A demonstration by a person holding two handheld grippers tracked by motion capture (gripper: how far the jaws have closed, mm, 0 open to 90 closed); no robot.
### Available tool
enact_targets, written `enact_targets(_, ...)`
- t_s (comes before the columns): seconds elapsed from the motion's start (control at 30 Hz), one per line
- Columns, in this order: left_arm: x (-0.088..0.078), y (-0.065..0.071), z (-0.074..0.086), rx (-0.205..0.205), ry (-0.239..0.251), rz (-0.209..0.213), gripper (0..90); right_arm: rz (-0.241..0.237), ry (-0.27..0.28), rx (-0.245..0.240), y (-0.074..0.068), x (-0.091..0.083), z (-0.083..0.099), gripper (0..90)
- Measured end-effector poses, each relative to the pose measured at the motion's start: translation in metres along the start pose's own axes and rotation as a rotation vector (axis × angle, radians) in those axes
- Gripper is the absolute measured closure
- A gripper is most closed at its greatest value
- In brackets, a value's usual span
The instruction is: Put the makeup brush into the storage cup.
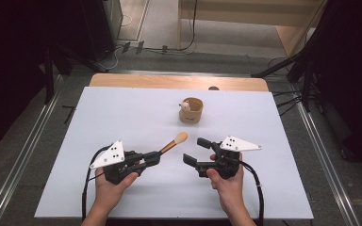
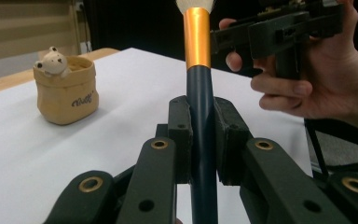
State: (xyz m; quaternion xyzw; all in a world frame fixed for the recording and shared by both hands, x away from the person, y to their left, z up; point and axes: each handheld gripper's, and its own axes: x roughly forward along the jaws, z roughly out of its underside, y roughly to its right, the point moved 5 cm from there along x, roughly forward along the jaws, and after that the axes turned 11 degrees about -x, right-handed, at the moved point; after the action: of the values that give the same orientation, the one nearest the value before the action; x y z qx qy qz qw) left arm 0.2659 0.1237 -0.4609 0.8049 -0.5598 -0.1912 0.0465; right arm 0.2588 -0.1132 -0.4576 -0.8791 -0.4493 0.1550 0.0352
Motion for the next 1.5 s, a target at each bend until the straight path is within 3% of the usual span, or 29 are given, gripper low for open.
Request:
enact_targets(0.1,0.000,0.002,-0.001,-0.001,0.025,-0.004,80.4,-0.009,0.024,0.011,-0.004,0.002,-0.001,19.5)
enact_targets(0.17,0.001,0.003,-0.001,-0.004,0.035,-0.004,80.4,-0.029,0.053,0.015,-0.009,0.003,-0.002,26.0)
enact_targets(0.37,0.005,0.005,0.001,-0.016,0.059,-0.010,80.4,-0.059,0.098,0.051,-0.017,0.005,-0.004,27.8)
enact_targets(0.53,0.011,0.009,0.003,-0.011,0.059,-0.010,80.4,-0.025,0.130,0.089,-0.022,0.008,-0.003,35.7)
enact_targets(0.7,0.016,0.013,0.005,-0.013,0.059,-0.001,80.4,-0.041,0.159,0.131,-0.026,0.011,-0.002,38.9)
enact_targets(0.8,0.019,0.015,0.006,-0.011,0.054,0.003,80.4,-0.046,0.181,0.166,-0.028,0.012,-0.003,40.8)
enact_targets(0.83,0.020,0.016,0.007,-0.012,0.054,0.003,80.4,-0.034,0.193,0.200,-0.029,0.014,-0.003,43.3)
enact_targets(1.13,0.025,0.021,0.009,-0.005,0.053,0.004,80.3,-0.060,0.219,0.294,-0.030,0.016,0.001,58.4)
enact_targets(1.5,0.027,0.023,0.010,0.018,0.048,-0.004,80.3,-0.106,0.208,0.396,-0.031,0.016,0.006,67.3)
